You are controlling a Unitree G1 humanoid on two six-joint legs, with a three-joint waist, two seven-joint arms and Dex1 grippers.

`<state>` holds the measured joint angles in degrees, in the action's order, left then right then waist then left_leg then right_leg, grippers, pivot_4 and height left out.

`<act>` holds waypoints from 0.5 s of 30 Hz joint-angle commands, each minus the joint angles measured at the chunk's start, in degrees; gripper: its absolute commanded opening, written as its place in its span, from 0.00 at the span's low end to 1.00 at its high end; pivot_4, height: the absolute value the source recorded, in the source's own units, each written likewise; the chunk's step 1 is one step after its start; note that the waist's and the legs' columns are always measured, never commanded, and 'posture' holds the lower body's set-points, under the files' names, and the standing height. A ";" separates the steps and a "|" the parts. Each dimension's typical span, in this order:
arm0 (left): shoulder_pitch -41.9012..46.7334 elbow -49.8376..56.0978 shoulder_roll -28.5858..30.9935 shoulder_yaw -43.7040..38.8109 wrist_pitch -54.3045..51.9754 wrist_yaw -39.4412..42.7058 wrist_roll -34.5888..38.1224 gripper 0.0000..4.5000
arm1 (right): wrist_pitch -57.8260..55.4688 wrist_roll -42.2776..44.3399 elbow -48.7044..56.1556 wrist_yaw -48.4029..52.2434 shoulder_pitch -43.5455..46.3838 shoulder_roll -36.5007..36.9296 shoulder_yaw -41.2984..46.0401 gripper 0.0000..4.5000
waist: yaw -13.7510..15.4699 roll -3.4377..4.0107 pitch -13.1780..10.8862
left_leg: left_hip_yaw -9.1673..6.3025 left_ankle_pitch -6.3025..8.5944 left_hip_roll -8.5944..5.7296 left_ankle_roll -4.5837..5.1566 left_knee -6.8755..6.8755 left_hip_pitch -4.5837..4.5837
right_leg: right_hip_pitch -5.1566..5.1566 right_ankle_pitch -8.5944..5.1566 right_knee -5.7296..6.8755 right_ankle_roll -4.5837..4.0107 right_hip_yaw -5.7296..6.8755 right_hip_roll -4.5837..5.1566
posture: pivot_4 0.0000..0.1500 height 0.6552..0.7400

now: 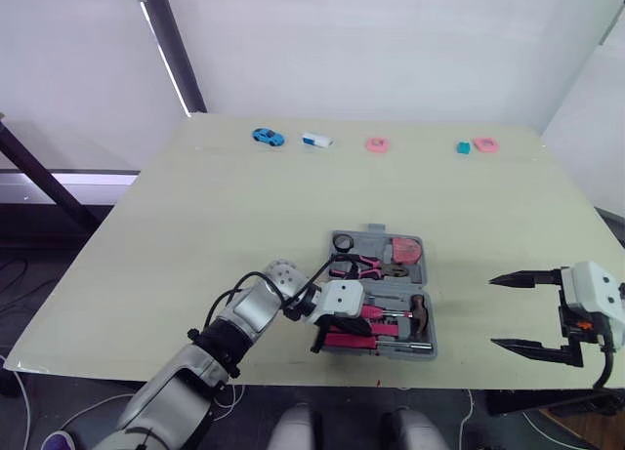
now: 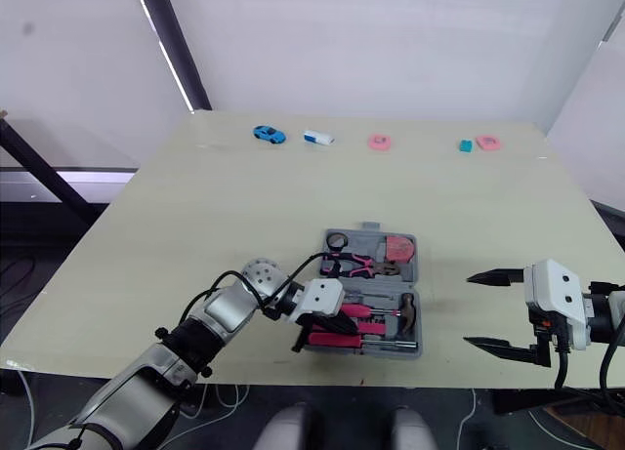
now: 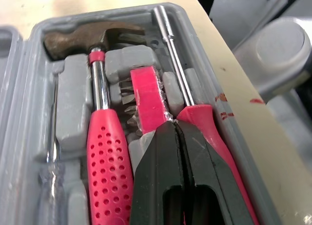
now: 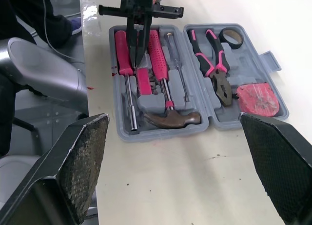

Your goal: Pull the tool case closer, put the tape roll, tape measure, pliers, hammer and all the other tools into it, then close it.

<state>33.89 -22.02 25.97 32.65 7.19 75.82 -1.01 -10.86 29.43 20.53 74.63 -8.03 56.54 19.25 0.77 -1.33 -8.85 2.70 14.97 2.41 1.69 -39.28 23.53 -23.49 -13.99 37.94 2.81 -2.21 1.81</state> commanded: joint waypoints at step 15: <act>-4.30 -9.69 -5.10 -4.32 -3.98 7.56 6.30 0.01 | 0.42 -0.39 -0.32 -0.43 2.45 0.10 -1.84 1.00 | -0.07 0.38 0.42 | -0.02 0.01 0.00 0.01 0.01 0.01 | -0.01 -0.01 0.00 0.02 0.02 -0.03 | 1.00 1.00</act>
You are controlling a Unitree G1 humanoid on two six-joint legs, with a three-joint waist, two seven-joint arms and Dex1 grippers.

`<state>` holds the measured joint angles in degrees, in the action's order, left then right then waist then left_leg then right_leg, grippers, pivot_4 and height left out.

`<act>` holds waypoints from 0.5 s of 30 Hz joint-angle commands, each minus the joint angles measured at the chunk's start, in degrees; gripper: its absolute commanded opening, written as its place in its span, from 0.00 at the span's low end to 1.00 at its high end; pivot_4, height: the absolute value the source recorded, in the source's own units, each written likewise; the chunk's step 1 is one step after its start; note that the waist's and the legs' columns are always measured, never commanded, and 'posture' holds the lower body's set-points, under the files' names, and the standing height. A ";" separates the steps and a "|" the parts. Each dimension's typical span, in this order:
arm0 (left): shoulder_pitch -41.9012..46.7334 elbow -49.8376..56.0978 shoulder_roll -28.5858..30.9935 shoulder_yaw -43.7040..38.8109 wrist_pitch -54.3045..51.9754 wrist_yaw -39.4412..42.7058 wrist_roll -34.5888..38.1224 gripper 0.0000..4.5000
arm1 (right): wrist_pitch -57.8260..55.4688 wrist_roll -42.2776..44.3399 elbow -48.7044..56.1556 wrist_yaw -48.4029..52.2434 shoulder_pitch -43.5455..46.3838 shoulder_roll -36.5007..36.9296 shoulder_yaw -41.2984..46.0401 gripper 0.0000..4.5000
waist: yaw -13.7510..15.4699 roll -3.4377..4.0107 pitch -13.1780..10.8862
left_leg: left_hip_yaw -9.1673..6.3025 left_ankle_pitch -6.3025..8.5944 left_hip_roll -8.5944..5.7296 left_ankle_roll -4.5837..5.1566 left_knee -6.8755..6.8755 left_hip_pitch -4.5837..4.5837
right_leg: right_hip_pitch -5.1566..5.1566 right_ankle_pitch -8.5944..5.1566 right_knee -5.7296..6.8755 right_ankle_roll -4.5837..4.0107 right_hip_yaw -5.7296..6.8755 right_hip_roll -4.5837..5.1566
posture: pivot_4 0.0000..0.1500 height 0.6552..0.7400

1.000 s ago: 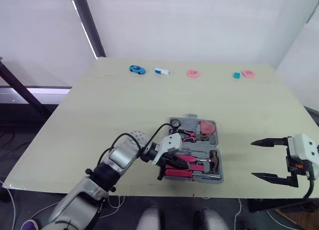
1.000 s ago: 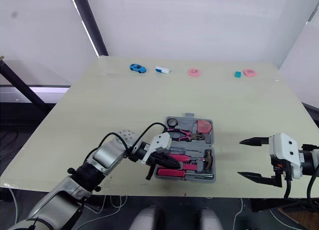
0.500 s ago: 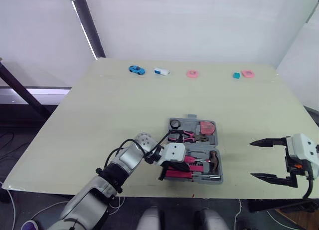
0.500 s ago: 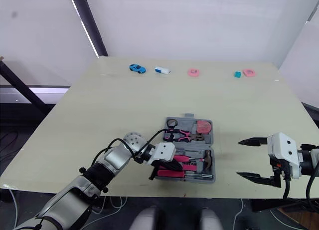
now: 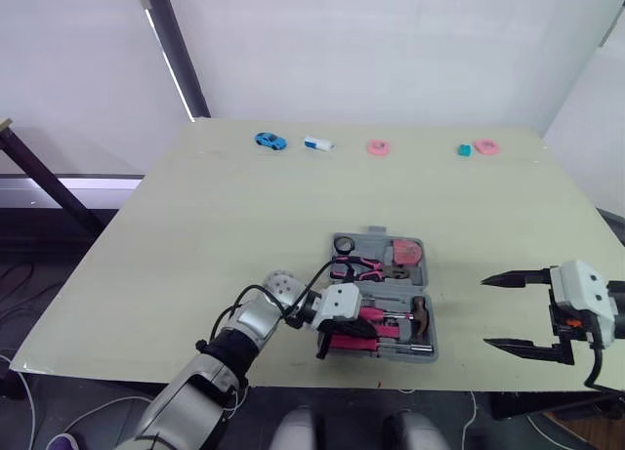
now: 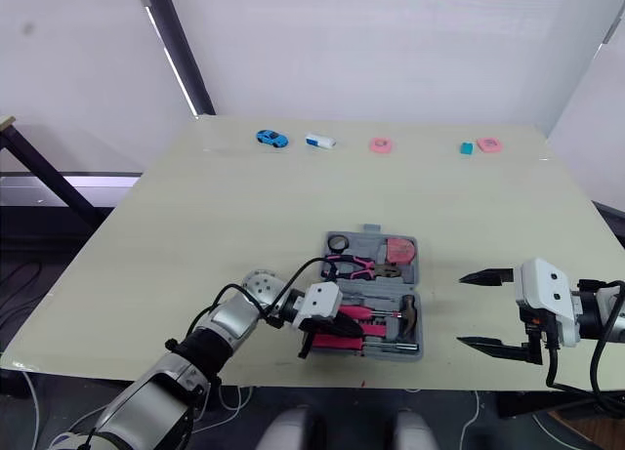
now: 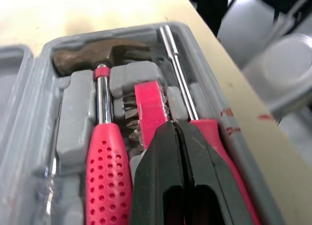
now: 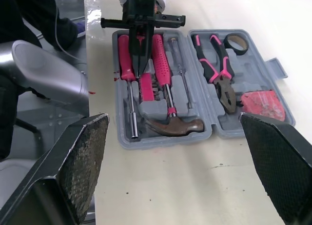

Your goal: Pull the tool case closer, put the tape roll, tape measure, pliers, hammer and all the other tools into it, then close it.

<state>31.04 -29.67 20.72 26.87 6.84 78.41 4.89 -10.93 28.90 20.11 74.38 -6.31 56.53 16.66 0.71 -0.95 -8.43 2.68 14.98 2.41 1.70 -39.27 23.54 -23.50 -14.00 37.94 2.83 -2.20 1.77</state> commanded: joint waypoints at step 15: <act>-0.78 -3.29 -0.28 0.60 -4.57 8.03 -0.13 0.01 | 0.64 -0.33 -0.98 0.09 1.33 -0.08 0.00 1.00 | -0.16 0.00 0.00 | -0.01 0.01 0.03 0.01 0.03 -0.01 | 0.00 -0.01 -0.01 0.00 -0.01 -0.04 | 1.00 1.00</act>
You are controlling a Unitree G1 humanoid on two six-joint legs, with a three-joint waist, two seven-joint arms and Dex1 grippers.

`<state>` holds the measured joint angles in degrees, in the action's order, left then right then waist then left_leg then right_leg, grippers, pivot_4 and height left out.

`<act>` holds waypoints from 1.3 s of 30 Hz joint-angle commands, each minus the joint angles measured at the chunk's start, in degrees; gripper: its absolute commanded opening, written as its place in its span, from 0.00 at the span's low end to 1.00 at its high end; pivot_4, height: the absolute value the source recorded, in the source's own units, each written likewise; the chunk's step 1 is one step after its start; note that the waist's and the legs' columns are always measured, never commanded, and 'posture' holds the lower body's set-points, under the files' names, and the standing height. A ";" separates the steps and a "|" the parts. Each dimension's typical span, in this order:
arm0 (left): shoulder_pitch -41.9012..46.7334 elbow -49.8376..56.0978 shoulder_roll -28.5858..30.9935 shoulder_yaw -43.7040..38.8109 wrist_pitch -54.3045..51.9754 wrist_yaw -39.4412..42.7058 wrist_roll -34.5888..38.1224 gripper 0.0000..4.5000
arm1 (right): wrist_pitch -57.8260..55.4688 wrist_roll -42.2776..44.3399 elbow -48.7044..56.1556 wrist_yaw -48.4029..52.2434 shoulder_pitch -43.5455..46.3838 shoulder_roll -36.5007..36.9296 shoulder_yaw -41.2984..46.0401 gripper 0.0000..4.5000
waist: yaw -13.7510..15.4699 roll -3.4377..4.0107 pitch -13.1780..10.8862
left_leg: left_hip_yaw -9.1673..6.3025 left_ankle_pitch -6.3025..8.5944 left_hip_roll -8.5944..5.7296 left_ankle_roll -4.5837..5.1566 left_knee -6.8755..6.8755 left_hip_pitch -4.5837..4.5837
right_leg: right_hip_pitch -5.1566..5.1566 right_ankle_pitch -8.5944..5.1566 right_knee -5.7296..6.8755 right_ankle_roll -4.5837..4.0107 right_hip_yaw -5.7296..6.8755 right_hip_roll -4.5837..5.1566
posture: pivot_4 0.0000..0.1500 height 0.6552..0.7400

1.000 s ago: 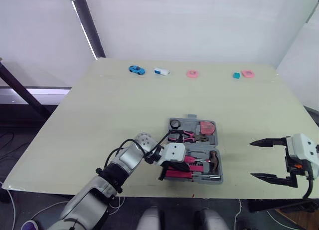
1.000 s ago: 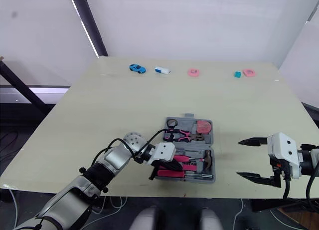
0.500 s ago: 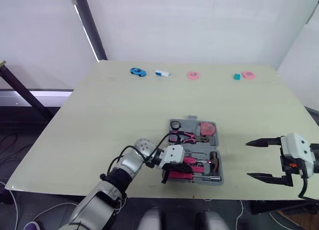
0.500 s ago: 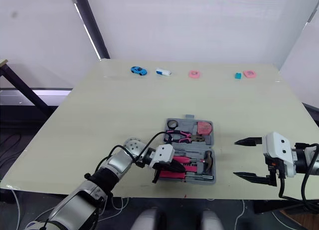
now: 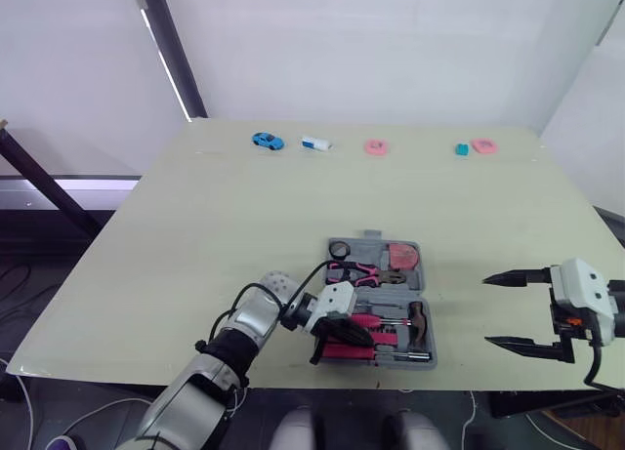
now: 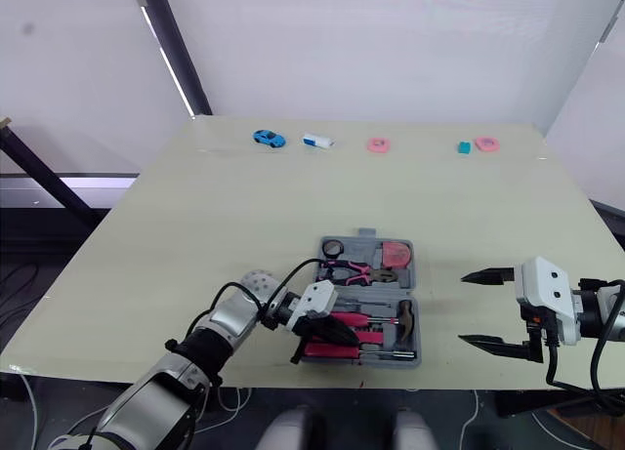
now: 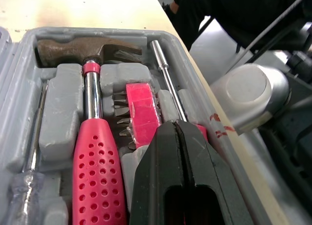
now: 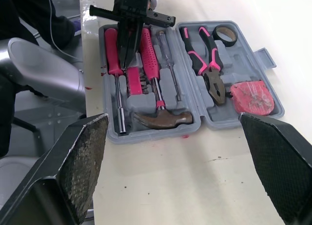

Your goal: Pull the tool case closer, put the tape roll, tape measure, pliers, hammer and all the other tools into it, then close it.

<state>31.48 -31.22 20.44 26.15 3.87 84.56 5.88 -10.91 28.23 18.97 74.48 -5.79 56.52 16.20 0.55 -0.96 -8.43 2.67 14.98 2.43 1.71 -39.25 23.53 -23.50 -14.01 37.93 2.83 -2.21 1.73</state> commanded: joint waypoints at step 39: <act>-53.38 41.25 11.36 -52.11 -20.87 -29.43 23.72 0.99 | 8.40 -1.19 -18.65 -5.99 -11.48 -10.72 6.82 1.00 | 0.04 -0.03 -0.10 | 0.17 0.03 0.29 0.00 0.10 -0.44 | 0.03 -0.26 0.03 -0.04 -0.22 0.16 | 1.00 1.00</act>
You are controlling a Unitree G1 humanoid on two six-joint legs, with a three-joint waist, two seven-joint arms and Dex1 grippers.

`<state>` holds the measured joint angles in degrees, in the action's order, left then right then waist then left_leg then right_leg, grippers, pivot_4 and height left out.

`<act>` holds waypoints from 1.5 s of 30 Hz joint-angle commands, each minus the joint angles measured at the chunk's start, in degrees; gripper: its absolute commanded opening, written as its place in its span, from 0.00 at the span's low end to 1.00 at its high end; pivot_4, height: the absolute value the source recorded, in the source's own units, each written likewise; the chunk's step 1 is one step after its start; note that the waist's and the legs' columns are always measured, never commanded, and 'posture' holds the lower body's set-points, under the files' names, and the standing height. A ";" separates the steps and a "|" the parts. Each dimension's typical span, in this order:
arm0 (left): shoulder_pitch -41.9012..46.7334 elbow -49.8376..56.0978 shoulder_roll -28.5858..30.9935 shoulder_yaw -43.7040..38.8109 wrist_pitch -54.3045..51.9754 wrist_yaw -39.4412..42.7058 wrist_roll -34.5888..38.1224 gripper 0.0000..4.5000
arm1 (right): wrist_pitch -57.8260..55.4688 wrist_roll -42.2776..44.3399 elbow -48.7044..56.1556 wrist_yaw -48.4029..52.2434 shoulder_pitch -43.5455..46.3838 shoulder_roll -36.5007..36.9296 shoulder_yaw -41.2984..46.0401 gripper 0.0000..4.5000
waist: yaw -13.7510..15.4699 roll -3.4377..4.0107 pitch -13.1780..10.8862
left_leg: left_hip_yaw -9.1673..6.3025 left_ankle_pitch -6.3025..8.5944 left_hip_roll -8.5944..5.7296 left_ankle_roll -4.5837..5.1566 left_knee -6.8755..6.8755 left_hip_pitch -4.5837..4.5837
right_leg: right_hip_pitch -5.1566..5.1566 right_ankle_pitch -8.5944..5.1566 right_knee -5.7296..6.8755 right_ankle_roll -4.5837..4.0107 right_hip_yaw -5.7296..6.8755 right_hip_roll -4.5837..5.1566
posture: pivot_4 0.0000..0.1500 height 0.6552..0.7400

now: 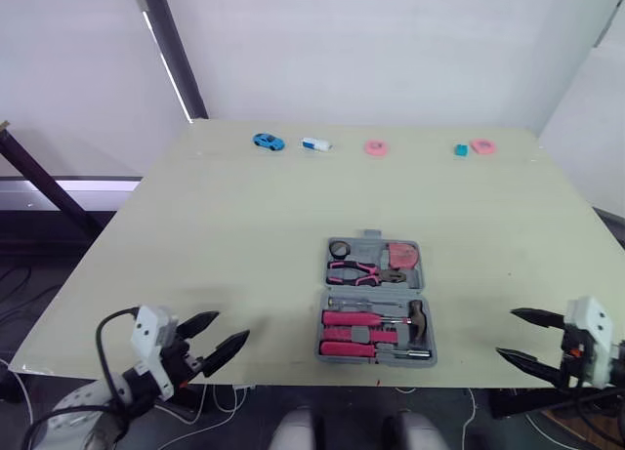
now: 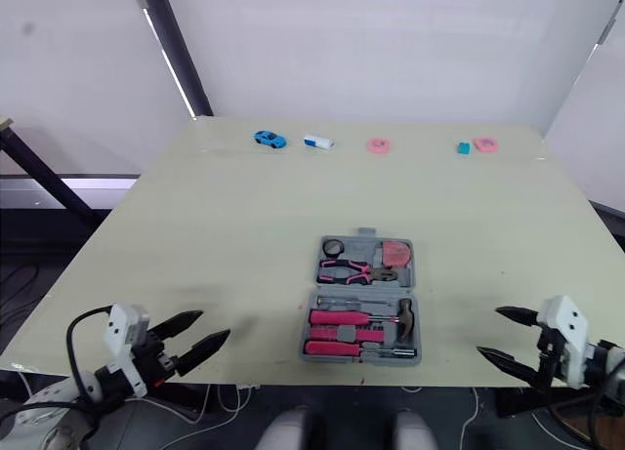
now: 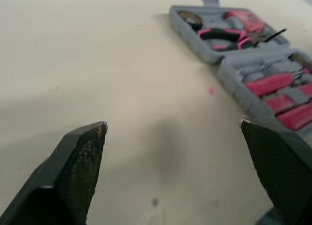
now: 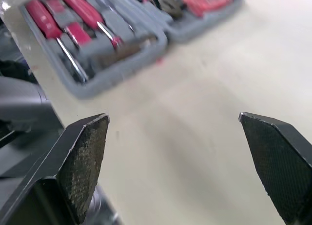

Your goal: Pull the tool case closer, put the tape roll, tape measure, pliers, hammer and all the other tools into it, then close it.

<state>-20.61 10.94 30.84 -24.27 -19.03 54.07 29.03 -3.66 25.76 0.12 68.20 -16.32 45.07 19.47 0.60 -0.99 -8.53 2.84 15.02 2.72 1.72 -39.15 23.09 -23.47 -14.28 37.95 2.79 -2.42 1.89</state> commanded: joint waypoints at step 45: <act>48.61 -37.29 2.06 38.31 5.84 13.13 -20.50 0.00 | -11.15 -31.84 -15.59 1.17 50.51 -2.70 -43.97 0.01 | -1.20 -0.06 -0.12 | 0.48 -0.01 -0.15 0.01 0.35 0.23 | -0.25 0.27 -0.04 0.01 -0.17 -0.16 | 1.00 1.00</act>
<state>26.94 -24.88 33.15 13.87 -15.12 66.60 9.54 -15.01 -5.28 -15.94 68.81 33.07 42.67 -24.39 -0.60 -1.05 -8.65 3.33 15.01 2.57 1.73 -38.80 23.34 -23.75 -14.00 37.92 2.80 -2.60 1.73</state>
